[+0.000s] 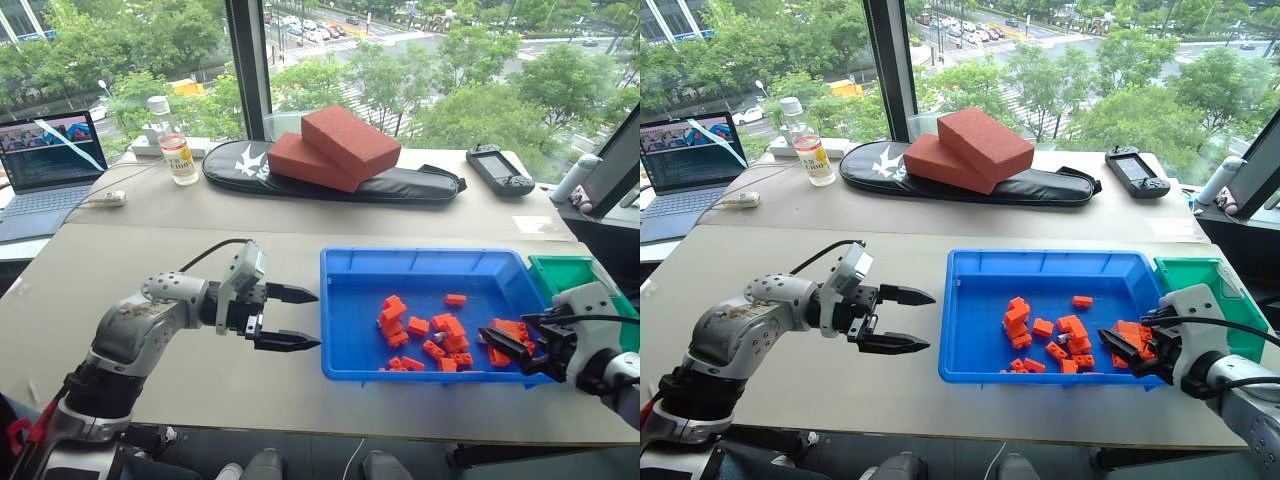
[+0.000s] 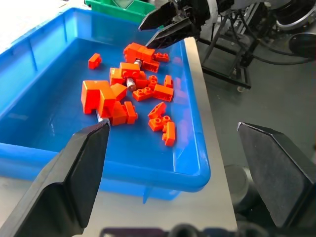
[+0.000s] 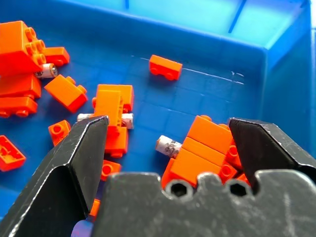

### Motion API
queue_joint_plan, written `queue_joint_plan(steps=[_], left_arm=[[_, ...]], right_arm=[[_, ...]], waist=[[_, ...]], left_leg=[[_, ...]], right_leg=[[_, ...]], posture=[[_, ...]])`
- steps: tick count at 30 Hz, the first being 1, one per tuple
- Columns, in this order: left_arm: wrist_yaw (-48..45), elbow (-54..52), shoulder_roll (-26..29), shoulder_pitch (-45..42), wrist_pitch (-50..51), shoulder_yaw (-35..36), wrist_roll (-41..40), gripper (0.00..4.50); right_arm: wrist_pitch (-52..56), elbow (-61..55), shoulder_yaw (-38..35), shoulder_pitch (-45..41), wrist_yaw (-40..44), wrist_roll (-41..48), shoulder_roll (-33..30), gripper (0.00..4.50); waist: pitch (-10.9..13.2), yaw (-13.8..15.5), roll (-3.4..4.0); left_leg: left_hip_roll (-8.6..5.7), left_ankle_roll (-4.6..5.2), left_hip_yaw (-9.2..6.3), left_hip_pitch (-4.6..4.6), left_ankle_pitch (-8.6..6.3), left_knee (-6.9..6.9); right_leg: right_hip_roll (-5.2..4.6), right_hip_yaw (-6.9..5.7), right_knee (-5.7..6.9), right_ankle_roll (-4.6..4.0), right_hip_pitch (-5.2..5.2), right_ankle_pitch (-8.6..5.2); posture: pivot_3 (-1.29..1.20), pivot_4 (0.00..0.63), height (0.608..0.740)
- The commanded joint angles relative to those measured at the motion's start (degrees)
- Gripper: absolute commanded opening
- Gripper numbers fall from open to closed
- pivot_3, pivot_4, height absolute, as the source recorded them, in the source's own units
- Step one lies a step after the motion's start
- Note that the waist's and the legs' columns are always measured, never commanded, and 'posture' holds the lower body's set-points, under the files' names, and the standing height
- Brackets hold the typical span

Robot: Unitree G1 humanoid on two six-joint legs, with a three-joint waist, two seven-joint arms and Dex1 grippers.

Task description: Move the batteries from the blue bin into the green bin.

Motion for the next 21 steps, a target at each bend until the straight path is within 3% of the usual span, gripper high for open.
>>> queue_joint_plan(steps=[1, 19, 21], left_arm=[[-1.0, -0.5, -0.1, -0.7, -2.1, -0.1, 0.2, 4.47], [1.7, -2.6, -0.8, -2.4, 1.4, 0.8, -2.1, 4.47], [2.0, -2.6, -0.8, -2.3, 1.6, 0.8, -2.2, 4.5]], right_arm=[[5.9, -1.4, 1.1, -1.7, -4.2, -1.2, -0.1, 4.5], [8.1, 4.4, 3.8, -7.5, -7.5, -8.3, 1.4, 4.5], [7.9, 4.5, 4.5, -7.5, -7.3, -8.7, 1.5, 3.99]], waist=[[0.0, 0.0, 0.0], [0.0, -0.1, 0.0], [0.0, -0.1, 0.0]], left_leg=[[-0.01, 0.0, 0.0, -0.01, 0.0, 0.0], [-0.01, 0.01, -0.01, -0.03, 0.0, -0.01], [0.01, 0.01, -0.01, -0.02, 0.0, -0.01]], right_leg=[[0.0, 0.0, 0.0, 0.0, 0.0, 0.0], [0.0, 0.0, -0.01, 0.01, -0.01, 0.0], [0.01, -0.01, 0.0, 0.0, -0.01, 0.0]], posture=[[0.0, 0.15, 0.74], [0.0, 0.15, 0.74], [0.0, 0.15, 0.74]])
